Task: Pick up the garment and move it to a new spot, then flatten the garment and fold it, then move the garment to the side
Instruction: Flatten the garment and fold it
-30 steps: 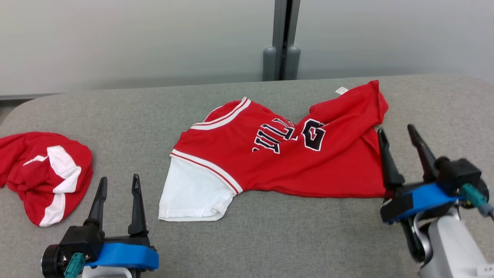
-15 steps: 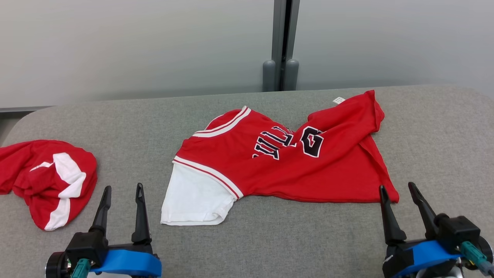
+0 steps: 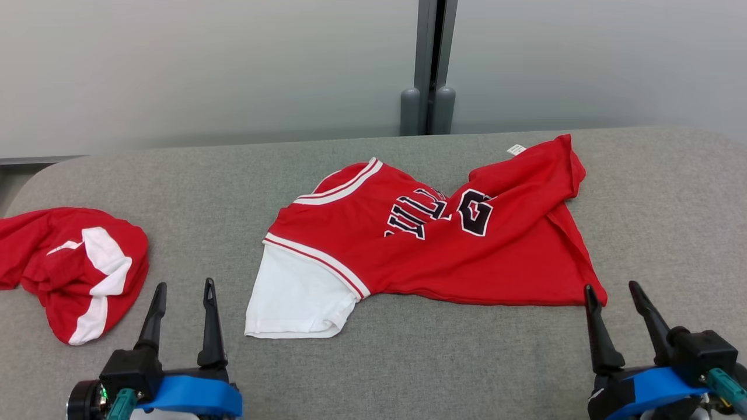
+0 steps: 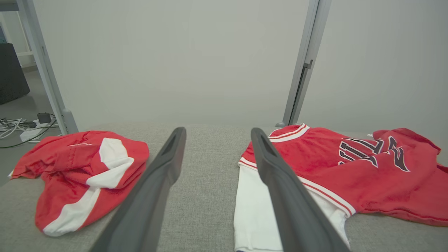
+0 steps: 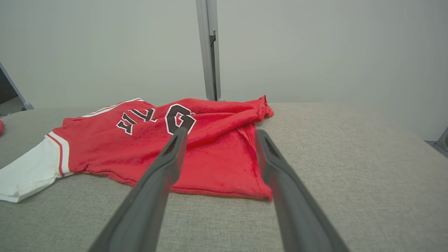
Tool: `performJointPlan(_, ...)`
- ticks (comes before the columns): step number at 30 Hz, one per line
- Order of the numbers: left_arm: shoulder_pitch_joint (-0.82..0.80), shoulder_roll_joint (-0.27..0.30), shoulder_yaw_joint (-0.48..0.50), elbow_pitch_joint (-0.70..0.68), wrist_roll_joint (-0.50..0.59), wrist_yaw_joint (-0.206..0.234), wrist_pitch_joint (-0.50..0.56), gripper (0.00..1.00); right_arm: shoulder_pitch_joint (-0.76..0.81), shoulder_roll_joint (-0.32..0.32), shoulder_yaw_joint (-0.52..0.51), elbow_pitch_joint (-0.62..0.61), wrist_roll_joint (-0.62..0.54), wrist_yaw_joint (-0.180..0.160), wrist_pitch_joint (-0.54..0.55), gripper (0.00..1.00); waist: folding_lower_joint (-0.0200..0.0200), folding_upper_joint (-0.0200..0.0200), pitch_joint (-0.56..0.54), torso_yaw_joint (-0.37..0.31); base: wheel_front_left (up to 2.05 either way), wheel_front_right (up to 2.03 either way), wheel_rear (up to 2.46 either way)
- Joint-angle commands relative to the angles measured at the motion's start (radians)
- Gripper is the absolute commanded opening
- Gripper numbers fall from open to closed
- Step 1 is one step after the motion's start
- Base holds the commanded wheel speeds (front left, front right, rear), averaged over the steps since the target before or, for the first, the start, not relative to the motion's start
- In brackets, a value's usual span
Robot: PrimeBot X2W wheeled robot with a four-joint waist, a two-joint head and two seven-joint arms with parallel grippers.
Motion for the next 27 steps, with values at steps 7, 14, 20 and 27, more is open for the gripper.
performJointPlan(7, -0.092, 0.02, -0.004, 0.03, 0.026, -0.014, -0.003, 1.0, -0.093, 0.001, -0.05, 0.034, -0.047, 0.0, 0.024, 1.0, 0.0, -0.0001, 0.031, -0.005, 0.0, 0.0, 0.0)
performJointPlan(14, -0.19, 0.033, -0.039, 0.165, 0.034, -0.034, 0.002, 1.0, -0.197, -0.005, -0.094, 0.17, -0.086, 0.0, 0.027, 1.0, 0.0, -0.0001, 0.081, -0.008, 0.0, 0.0, 0.0)
performJointPlan(20, -0.244, 0.035, -0.075, 0.298, 0.027, -0.048, 0.003, 1.0, -0.28, -0.016, -0.126, 0.346, -0.105, 0.0, 0.003, 1.0, 0.0, -0.0001, 0.127, -0.009, 0.0, 0.0, 0.0)
performJointPlan(27, -0.277, 0.03, -0.117, 0.447, 0.017, -0.058, 0.0, 1.0, -0.368, -0.018, -0.149, 0.536, -0.111, 0.0, -0.048, 1.0, 0.0, -0.0001, 0.165, -0.01, 0.0, 0.0, 0.0)
